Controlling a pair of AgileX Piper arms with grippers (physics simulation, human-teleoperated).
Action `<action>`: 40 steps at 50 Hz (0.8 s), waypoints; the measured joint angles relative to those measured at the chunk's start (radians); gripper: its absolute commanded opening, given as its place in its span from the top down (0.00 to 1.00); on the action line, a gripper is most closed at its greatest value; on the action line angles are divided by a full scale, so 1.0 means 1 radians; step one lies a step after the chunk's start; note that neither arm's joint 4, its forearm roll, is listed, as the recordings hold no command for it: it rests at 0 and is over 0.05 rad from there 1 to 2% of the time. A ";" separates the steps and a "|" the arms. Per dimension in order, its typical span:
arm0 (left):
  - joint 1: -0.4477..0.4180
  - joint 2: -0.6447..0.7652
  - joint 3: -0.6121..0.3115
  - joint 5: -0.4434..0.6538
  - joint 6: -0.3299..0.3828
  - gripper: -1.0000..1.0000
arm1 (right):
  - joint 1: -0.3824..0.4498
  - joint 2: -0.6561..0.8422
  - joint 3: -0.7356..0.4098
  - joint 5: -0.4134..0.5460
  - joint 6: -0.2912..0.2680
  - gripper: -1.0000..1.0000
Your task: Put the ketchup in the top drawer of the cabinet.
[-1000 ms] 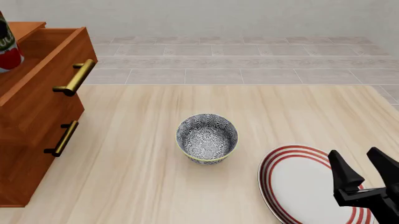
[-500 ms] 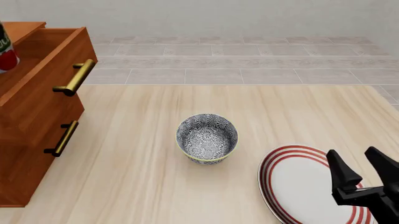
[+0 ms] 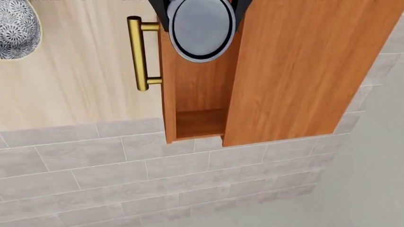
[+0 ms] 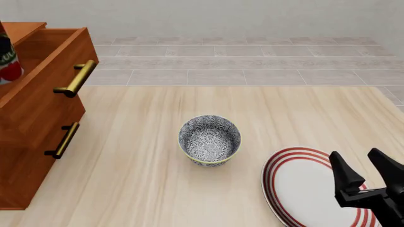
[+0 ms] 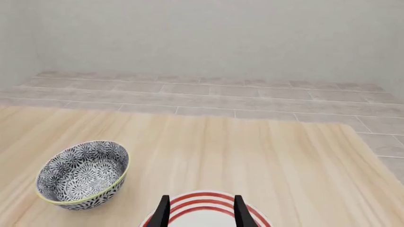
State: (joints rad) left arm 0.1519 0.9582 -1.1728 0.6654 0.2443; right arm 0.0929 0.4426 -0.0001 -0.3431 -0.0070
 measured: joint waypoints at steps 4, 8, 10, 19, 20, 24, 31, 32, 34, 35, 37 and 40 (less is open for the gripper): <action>0.001 0.001 0.009 -0.006 0.002 1.00 | 0.001 0.005 0.000 -0.005 0.000 0.00; 0.003 0.002 0.016 -0.011 0.004 1.00 | 0.001 0.012 0.000 -0.010 -0.001 0.00; 0.004 0.002 0.018 -0.012 0.004 1.00 | 0.002 0.014 0.000 -0.011 -0.001 0.00; 0.005 0.000 0.029 -0.018 0.007 1.00 | 0.004 0.016 0.000 -0.011 -0.002 0.00; 0.005 0.000 0.030 -0.019 0.007 1.00 | 0.004 0.016 0.000 -0.012 -0.002 0.00; 0.007 -0.002 0.032 -0.021 0.009 1.00 | 0.005 0.018 0.000 -0.013 -0.003 0.00; 0.013 -0.002 0.031 -0.019 0.013 1.00 | 0.005 0.026 0.000 -0.019 -0.004 0.00; 0.014 -0.003 0.031 -0.019 0.013 1.00 | 0.005 0.026 0.000 -0.019 -0.004 0.00; 0.015 -0.003 0.033 -0.020 0.014 1.00 | 0.006 0.027 0.000 -0.020 -0.004 0.00; 0.016 -0.004 0.034 -0.020 0.014 1.00 | 0.006 0.028 0.000 -0.021 -0.004 0.00; 0.018 -0.005 0.036 -0.022 0.014 1.00 | 0.006 0.029 0.000 -0.022 -0.004 0.00; 0.021 -0.005 0.037 -0.023 0.015 1.00 | 0.007 0.033 0.000 -0.025 -0.005 0.00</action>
State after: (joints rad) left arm 0.1733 0.9535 -1.1359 0.6429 0.2591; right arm 0.1000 0.4755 -0.0001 -0.3681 -0.0116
